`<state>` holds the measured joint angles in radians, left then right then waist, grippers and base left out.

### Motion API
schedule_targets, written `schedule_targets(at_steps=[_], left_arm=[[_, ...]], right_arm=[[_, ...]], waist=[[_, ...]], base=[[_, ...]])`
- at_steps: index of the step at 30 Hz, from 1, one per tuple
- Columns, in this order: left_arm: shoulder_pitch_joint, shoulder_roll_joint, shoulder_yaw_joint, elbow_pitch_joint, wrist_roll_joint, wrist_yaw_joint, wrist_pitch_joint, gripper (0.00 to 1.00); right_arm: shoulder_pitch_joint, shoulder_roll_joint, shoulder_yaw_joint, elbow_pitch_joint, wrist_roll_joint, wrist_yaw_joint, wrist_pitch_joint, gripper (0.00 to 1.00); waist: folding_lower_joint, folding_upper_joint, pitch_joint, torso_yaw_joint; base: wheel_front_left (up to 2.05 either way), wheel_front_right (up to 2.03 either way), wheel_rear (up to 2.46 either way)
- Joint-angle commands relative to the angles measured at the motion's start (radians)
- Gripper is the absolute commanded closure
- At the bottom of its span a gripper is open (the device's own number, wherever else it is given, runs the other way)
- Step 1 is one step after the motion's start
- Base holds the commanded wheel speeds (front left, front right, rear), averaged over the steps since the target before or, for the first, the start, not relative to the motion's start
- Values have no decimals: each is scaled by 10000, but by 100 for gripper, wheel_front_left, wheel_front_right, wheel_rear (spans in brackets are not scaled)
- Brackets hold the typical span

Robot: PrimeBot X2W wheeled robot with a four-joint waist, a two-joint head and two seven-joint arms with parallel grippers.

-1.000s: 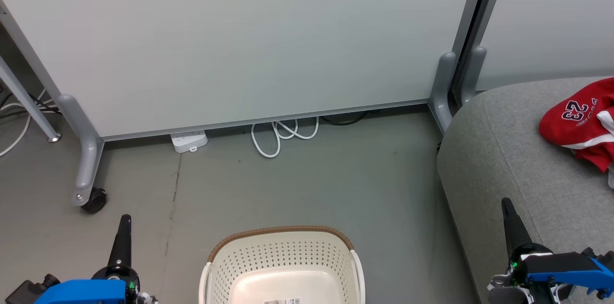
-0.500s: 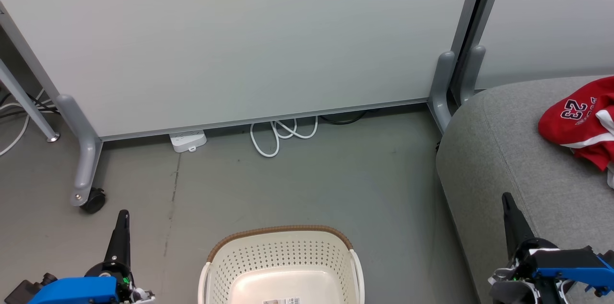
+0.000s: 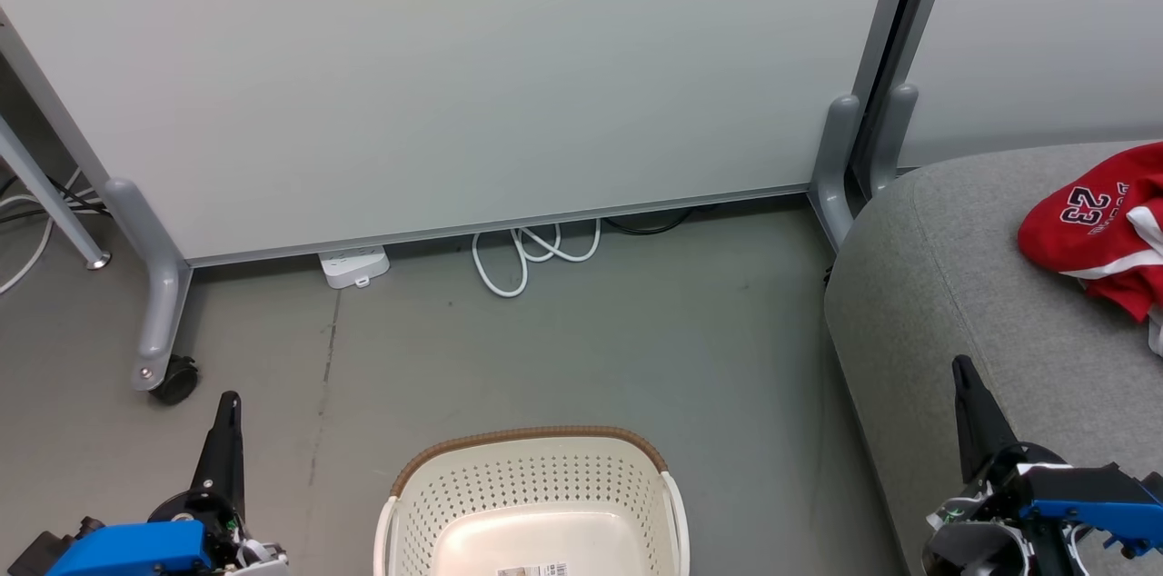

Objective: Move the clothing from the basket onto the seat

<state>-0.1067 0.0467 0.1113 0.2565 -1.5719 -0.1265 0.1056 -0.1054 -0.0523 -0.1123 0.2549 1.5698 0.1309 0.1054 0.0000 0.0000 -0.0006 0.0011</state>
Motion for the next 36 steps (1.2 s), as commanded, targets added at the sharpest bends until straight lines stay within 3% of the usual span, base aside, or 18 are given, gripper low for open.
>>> schedule_targets(at_steps=[1, 36], left_arm=[[-156, 63, 56, -55, -161, -69, 69, 100], [-147, 63, 69, -65, -402, -73, 128, 100]], right_arm=[[-158, 34, -35, -51, 171, -3, 70, 100], [-142, 36, -52, -56, 430, -3, 134, 100]], waist=[[0, 0, 1, -2], [0, 0, 8, -11]], base=[[0, 0, 0], [0, 0, 0]])
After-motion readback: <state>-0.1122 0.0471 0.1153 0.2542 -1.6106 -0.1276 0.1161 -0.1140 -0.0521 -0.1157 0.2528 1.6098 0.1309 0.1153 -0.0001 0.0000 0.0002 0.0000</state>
